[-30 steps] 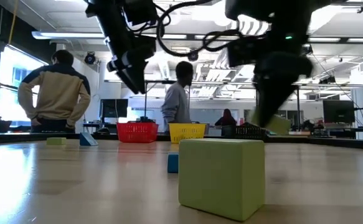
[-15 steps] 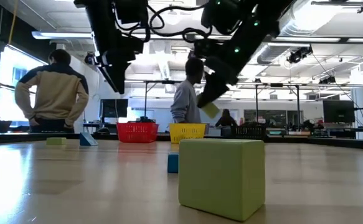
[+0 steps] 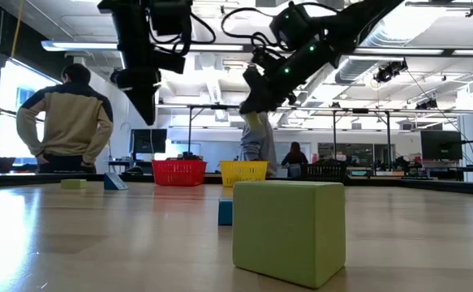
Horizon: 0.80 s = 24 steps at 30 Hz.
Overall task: Sort & place blocks by color
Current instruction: Put the green block into the yellow basket
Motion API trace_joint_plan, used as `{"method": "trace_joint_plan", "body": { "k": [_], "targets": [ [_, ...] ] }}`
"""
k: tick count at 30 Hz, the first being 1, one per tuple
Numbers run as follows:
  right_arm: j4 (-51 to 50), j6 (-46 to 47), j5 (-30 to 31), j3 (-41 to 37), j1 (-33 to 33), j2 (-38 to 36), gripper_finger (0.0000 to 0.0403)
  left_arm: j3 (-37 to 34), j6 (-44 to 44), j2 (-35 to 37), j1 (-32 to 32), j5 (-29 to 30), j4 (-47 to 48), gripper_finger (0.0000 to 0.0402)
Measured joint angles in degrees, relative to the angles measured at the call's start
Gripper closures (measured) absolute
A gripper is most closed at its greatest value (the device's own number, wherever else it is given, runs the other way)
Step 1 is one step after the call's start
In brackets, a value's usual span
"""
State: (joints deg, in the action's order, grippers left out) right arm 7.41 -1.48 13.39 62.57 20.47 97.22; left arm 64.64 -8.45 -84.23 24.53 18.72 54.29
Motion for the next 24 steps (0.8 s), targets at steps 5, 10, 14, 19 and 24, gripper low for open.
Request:
{"method": "trace_joint_plan", "body": {
  "k": [5,10,14,19,24],
  "targets": [
    [7.9,2.13,-0.38,0.04,4.09,1.98,0.0308,-0.01,-6.37,0.0,1.15,-3.56,0.23,0.0193],
    [12.4,6.97,-4.26,0.04,6.9,5.71,0.0308,-0.02,-8.54,-0.02,1.45,-6.05,0.42,0.0193],
    [12.23,11.92,-5.95,0.04,8.15,8.58,0.0308,-0.02,-11.41,-0.03,1.43,-7.81,1.58,0.0193],
    [12.3,17.32,-7.99,0.04,8.57,11.31,0.0308,-0.04,-13.52,-0.09,1.44,-12.49,2.3,0.0193],
    [12.08,19.59,-8.08,0.04,8.48,12.97,0.0308,-0.07,-14.7,-0.13,1.42,-14.88,3.37,0.0193]
  ]
}}
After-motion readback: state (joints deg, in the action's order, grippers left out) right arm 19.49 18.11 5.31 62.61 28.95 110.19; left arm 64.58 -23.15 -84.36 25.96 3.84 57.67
